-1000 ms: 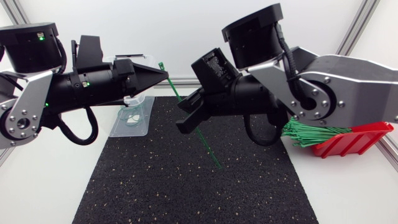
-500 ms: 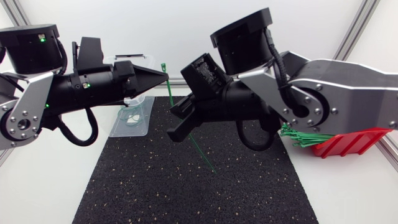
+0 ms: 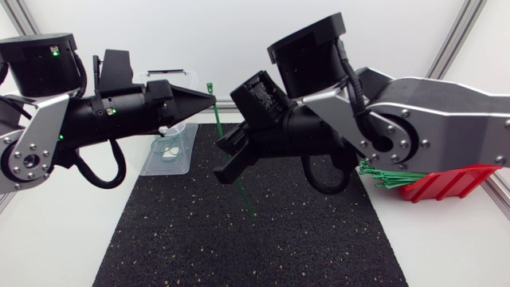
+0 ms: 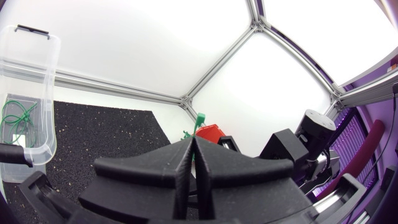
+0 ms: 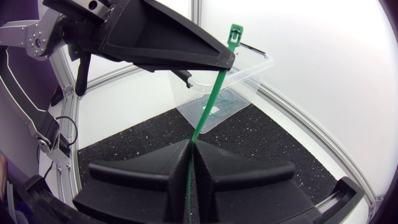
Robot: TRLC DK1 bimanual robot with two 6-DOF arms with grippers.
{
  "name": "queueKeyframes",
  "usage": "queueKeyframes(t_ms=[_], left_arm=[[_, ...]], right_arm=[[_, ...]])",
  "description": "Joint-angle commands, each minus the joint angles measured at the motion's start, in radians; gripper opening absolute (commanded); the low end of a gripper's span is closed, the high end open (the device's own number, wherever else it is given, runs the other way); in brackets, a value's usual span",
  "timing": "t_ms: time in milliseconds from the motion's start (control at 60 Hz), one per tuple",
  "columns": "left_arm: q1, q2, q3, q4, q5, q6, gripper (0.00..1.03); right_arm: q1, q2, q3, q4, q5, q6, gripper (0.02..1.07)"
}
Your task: Take a green cable tie from the red box, thread the tail through the head to close it, then place it in the transparent bin on the left.
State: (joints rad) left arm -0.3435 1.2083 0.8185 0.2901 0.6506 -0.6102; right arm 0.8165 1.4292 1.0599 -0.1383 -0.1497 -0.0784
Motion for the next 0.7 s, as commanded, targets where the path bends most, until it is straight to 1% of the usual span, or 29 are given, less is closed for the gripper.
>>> queueKeyframes(t_ms=[0,17,83,183,250,283,333,417,450,517,683], left_arm=[[-0.009,-0.032,-0.015,0.03,0.007,-0.02,0.04],[-0.008,-0.035,-0.015,0.029,0.006,-0.019,0.04],[-0.006,-0.044,-0.019,0.026,0.007,-0.011,0.04],[0.005,-0.07,-0.032,0.027,0.02,0.004,0.04],[0.02,-0.084,-0.039,0.043,0.044,0.029,0.03],[0.051,-0.084,-0.035,0.041,0.08,0.035,0.03],[0.066,-0.076,-0.027,0.038,0.119,0.049,0.03],[0.07,-0.069,-0.025,0.029,0.175,0.073,0.03],[0.075,-0.061,-0.024,0.029,0.225,0.087,0.03],[0.081,-0.056,-0.025,0.021,0.297,0.122,0.03],[0.087,-0.061,-0.038,0.015,0.379,0.184,0.03]], right_arm=[[0.0,-0.003,-0.028,-0.011,-0.01,-0.009,0.52],[-0.005,-0.007,-0.028,-0.012,-0.014,-0.011,0.56],[-0.02,-0.029,-0.032,-0.015,-0.021,-0.018,0.64],[-0.043,-0.058,-0.032,-0.035,-0.036,-0.038,0.71],[-0.06,-0.073,-0.031,-0.057,-0.053,-0.052,0.72],[-0.074,-0.081,-0.031,-0.066,-0.074,-0.058,0.72],[-0.102,-0.082,-0.029,-0.086,-0.111,-0.07,0.72],[-0.143,-0.088,-0.031,-0.113,-0.149,-0.093,0.72],[-0.163,-0.092,-0.029,-0.133,-0.183,-0.11,0.72],[-0.209,-0.095,-0.031,-0.167,-0.237,-0.126,0.72],[-0.286,-0.107,-0.032,-0.23,-0.326,-0.152,0.72]])
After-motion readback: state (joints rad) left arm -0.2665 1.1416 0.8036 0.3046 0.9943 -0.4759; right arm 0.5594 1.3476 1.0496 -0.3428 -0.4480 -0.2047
